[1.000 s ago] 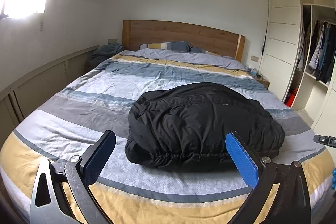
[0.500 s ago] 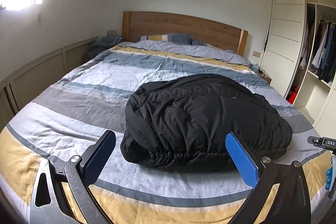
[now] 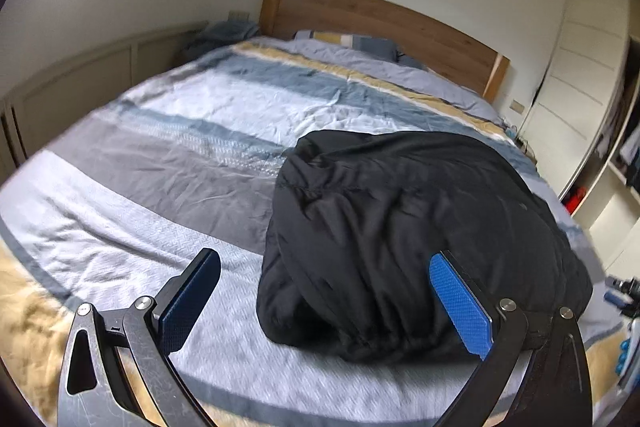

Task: Fold large clothes

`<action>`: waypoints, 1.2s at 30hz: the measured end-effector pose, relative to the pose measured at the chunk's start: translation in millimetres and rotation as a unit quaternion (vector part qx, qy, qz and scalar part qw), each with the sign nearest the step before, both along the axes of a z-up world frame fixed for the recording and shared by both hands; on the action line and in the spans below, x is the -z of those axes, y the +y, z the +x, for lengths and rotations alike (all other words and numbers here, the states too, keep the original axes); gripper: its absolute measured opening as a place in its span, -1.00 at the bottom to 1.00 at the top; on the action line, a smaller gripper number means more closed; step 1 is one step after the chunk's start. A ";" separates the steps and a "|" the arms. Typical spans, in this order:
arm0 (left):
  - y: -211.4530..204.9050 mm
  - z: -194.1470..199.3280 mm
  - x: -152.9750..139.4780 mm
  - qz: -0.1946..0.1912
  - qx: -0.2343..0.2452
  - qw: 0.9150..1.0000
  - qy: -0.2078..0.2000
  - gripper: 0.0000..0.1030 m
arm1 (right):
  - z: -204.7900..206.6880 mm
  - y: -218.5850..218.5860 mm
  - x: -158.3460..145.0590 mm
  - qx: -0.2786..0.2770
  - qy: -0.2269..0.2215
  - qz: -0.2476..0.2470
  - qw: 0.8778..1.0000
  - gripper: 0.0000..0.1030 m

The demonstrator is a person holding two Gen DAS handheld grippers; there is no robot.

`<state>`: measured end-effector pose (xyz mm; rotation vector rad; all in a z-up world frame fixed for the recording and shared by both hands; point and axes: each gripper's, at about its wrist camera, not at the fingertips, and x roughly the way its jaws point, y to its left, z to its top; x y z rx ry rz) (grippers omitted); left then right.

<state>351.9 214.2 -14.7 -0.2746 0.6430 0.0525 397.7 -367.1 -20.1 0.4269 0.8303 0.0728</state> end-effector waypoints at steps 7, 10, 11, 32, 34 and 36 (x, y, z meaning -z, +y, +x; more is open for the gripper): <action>26.0 63.0 22.2 -0.060 0.031 0.996 0.053 0.99 | 36.8 -18.8 19.1 -0.010 0.015 0.047 0.999 0.44; 30.0 86.0 36.4 -0.072 0.034 0.994 0.080 0.99 | 46.3 -25.0 31.1 -0.016 0.027 0.075 0.997 0.44; 32.3 91.3 39.9 -0.077 0.032 0.993 0.086 0.99 | 49.8 -26.6 36.0 -0.022 0.031 0.086 0.996 0.45; 57.6 146.9 111.1 -0.162 0.071 0.967 0.181 0.99 | 101.1 -39.0 134.4 -0.072 0.138 0.219 0.963 0.87; 61.5 147.5 120.2 -0.201 0.085 0.957 0.192 0.99 | 105.6 -38.0 144.2 -0.077 0.143 0.252 0.954 0.88; 66.9 147.7 133.9 -0.264 0.096 0.937 0.209 0.99 | 109.3 -34.3 150.4 -0.084 0.140 0.285 0.945 0.89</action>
